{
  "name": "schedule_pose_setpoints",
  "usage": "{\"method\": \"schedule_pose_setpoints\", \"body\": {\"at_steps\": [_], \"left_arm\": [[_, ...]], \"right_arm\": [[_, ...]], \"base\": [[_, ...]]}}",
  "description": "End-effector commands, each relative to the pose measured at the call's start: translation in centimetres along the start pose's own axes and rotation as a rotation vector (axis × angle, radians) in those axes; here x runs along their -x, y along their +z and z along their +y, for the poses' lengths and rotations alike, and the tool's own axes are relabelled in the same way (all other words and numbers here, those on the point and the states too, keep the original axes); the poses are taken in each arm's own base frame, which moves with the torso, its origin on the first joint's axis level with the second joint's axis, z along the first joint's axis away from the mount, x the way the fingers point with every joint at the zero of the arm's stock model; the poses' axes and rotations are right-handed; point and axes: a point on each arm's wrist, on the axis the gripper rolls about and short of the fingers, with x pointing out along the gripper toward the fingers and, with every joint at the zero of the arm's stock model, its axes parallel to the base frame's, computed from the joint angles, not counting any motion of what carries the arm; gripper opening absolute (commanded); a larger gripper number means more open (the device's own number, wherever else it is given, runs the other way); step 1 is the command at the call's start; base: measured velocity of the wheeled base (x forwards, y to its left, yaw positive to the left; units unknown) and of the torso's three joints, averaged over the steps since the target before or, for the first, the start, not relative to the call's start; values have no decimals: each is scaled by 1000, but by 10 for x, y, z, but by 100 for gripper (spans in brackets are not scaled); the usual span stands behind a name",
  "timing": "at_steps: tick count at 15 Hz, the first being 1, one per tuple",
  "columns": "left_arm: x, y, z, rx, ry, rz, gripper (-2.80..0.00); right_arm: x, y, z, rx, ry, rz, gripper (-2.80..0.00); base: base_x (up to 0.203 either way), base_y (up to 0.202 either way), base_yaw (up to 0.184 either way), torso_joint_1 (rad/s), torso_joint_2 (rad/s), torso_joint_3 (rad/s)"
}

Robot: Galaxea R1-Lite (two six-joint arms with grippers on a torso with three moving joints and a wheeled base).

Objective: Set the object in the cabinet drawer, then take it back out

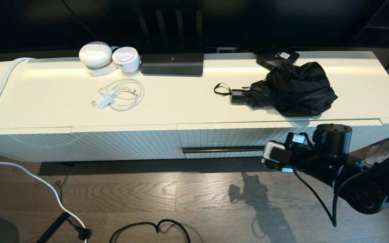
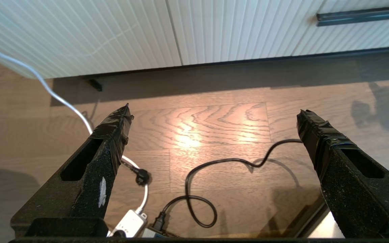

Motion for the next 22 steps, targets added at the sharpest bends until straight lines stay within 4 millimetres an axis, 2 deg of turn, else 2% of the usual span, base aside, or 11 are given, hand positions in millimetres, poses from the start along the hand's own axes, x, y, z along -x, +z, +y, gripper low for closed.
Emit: {"method": "schedule_pose_setpoints", "body": {"at_steps": [1, 3, 5, 8, 11, 13, 16, 21, 22], "left_arm": [[0, 0, 0, 0, 0, 2, 0], [0, 0, 0, 0, 0, 3, 0], [0, 0, 0, 0, 0, 3, 0], [0, 0, 0, 0, 0, 3, 0], [0, 0, 0, 0, 0, 3, 0], [0, 0, 0, 0, 0, 1, 0], [0, 0, 0, 0, 0, 3, 0], [0, 0, 0, 0, 0, 3, 0], [0, 0, 0, 0, 0, 1, 0]], "right_arm": [[26, 7, -13, 6, -19, -9, -280], [48, 8, -14, 2, 16, 8, -280], [77, 13, -22, -27, 19, 11, -280], [125, 18, -42, -189, 1, 36, -280], [183, 10, -58, -360, -78, 129, -280], [228, 4, -57, -467, -135, 206, -280], [286, 4, -37, -710, -211, 287, -280], [347, 6, 28, -1002, -204, 379, -280], [357, 6, 41, -1104, -208, 403, -280]], "base": [[0, 0, 0, 0, 0, 0], [0, 0, 0, 0, 0, 0], [0, 0, 0, 0, 0, 0], [0, 0, 0, 0, 0, 0], [0, 0, 0, 0, 0, 0], [0, 0, 0, 0, 0, 0], [0, 0, 0, 0, 0, 0], [0, 0, 0, 0, 0, 0], [0, 0, 0, 0, 0, 0]]}}
